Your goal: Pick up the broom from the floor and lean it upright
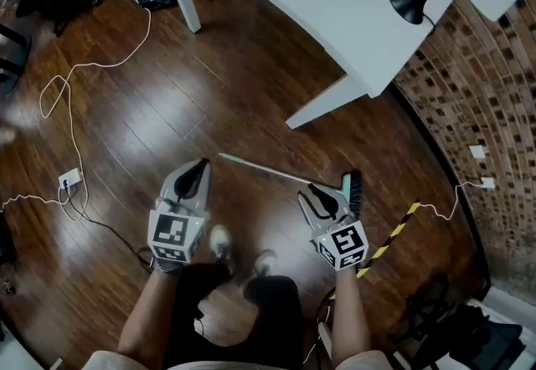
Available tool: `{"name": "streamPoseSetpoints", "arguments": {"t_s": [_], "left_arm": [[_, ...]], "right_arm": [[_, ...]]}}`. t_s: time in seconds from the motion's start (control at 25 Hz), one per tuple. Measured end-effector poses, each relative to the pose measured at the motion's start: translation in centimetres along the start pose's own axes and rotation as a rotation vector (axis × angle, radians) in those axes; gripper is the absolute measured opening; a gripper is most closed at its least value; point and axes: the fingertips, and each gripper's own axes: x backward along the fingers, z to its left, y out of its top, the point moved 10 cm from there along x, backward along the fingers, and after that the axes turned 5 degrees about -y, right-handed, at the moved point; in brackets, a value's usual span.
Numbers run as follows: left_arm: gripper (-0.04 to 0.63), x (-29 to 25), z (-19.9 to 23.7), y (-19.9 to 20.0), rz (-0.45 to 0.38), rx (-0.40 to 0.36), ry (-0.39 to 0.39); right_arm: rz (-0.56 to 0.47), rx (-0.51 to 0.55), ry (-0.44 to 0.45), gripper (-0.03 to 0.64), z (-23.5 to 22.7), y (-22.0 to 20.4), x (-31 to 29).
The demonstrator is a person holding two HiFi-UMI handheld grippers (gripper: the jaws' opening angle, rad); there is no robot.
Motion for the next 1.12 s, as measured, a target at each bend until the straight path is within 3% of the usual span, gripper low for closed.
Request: {"name": "streamPoseSetpoints", "arguments": {"t_s": [0.44, 0.6, 0.8, 1.12], "left_arm": [[0.001, -6.8, 1.1, -21.2, 0.007, 0.096, 0.100], [0.002, -8.0, 0.9, -27.6, 0.020, 0.100, 0.126], [0.002, -8.8, 1.6, -31.8, -0.021, 0.166, 0.191], [0.002, -8.5, 2.1, -36.0, -0.029, 0.136, 0.208]], "right_arm": [[0.156, 0.160, 0.054, 0.118, -4.0, -17.2, -15.5], [0.220, 0.258, 0.144, 0.120, -3.7, -22.5, -21.2], [0.325, 0.375, 0.247, 0.119, -3.3, -27.6, -27.2], [0.511, 0.526, 0.294, 0.124, -3.0, -32.9, -34.0]]}}
